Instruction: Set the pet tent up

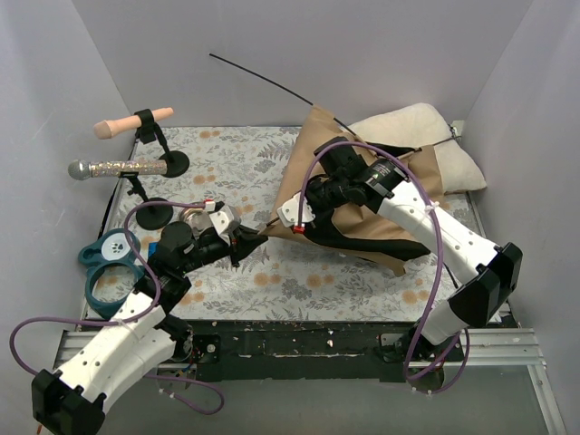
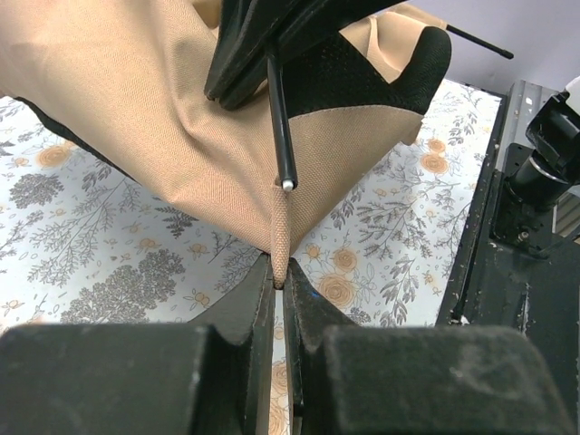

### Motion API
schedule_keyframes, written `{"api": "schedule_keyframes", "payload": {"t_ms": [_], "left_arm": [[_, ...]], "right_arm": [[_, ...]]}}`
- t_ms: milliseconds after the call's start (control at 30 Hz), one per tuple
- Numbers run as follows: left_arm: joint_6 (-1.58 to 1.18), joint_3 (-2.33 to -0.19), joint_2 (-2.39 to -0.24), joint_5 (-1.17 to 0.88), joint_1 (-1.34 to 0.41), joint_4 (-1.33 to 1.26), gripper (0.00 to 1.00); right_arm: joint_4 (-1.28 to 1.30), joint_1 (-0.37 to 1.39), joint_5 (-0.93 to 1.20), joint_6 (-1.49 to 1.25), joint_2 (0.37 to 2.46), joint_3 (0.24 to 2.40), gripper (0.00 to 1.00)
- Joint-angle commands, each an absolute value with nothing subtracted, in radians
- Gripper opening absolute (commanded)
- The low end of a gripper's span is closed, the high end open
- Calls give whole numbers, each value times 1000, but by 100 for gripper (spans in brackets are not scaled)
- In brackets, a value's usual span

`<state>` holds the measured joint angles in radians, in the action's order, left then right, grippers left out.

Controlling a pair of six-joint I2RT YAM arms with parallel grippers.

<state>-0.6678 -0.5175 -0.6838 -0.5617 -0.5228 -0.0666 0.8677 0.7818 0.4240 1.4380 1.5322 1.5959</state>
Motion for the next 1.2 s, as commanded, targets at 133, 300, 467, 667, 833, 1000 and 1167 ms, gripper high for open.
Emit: {"api": "schedule_keyframes", "payload": {"t_ms": [133, 300, 467, 667, 833, 1000, 1167], "left_arm": [[-600, -606, -683, -580, -502, -6, 0], [-589, -609, -676, -581, -502, -6, 0], [-577, -617, -675, -583, -502, 43, 0], [-569, -615, -670, -583, -502, 55, 0], [-578, -603, -649, -581, -502, 63, 0], [-601, -597, -640, -574, -502, 57, 0], [-626, -604, -620, -575, -502, 57, 0]], "right_arm": [[901, 837, 259, 1387, 1571, 1672, 5], [871, 880, 252, 1362, 1585, 1684, 13], [856, 922, 241, 1341, 1603, 1720, 27], [861, 948, 245, 1310, 1624, 1770, 29], [887, 956, 270, 1293, 1621, 1812, 29], [896, 959, 298, 1295, 1605, 1818, 25], [873, 960, 256, 1295, 1608, 1795, 1]]}}
